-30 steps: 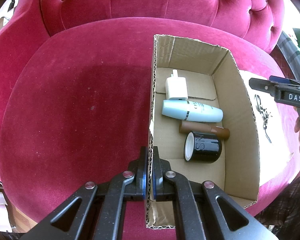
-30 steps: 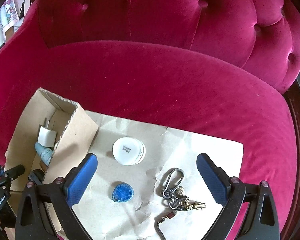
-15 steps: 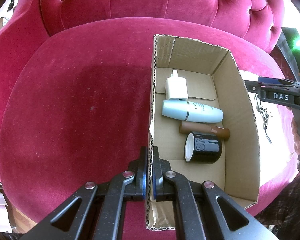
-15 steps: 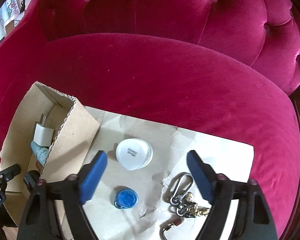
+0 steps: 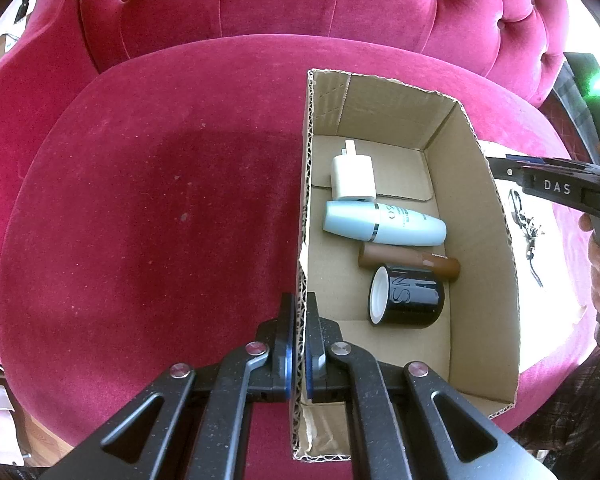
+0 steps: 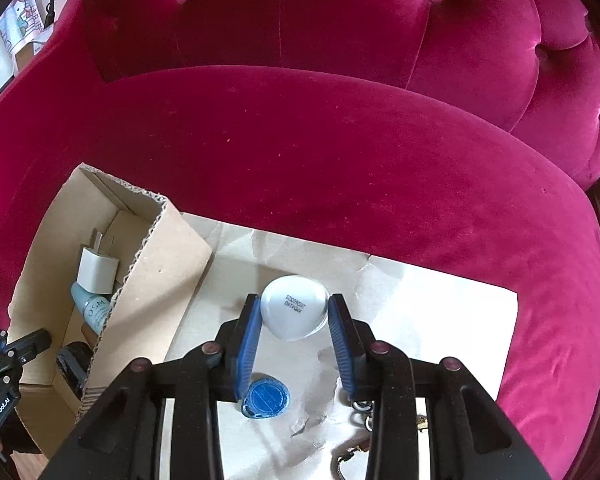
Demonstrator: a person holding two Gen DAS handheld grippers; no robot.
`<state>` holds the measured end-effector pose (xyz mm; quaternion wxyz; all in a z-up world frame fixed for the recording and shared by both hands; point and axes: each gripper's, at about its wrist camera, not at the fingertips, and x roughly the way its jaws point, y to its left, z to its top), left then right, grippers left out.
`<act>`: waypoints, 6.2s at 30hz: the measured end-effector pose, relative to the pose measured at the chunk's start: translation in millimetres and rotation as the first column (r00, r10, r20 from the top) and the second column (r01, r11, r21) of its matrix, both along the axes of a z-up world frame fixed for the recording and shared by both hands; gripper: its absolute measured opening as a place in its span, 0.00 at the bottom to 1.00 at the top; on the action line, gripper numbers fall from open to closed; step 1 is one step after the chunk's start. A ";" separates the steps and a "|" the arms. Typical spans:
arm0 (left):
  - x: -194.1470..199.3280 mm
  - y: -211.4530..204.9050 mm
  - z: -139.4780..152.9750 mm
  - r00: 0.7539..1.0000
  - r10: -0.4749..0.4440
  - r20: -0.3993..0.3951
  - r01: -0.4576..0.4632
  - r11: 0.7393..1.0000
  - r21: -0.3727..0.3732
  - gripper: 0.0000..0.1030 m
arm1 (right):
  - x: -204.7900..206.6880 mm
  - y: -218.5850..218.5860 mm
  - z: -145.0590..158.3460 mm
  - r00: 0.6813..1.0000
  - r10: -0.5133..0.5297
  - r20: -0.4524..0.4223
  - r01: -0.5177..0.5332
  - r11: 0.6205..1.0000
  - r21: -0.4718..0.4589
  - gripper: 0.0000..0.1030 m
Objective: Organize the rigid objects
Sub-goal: 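Lower the right gripper toward the white jar on the paper, then close the right gripper on the white jar and lift it, then carry the white jar over the box and release it inside, then withdraw the right gripper from the box back over the paper, then grasp the metal keychain by its ring with the right gripper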
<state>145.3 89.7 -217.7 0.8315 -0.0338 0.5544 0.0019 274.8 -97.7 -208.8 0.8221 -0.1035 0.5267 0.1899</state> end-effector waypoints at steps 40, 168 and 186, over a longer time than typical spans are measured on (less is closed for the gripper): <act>-0.5 -0.5 0.1 1.000 0.001 0.001 -0.001 1.000 0.001 0.03 | -37.2 31.0 77.2 0.983 0.116 0.146 -0.128 0.989 0.078 0.35; -4.7 2.0 3.8 1.000 0.003 0.008 -0.003 1.000 0.005 0.03 | -23.1 -79.0 -12.7 0.990 -0.134 -0.031 0.132 0.989 -0.069 0.97; -5.0 3.8 3.7 1.000 0.004 0.007 -0.004 1.000 0.003 0.03 | -16.2 -88.6 -43.1 0.982 -0.157 -0.110 0.148 0.986 -0.080 0.95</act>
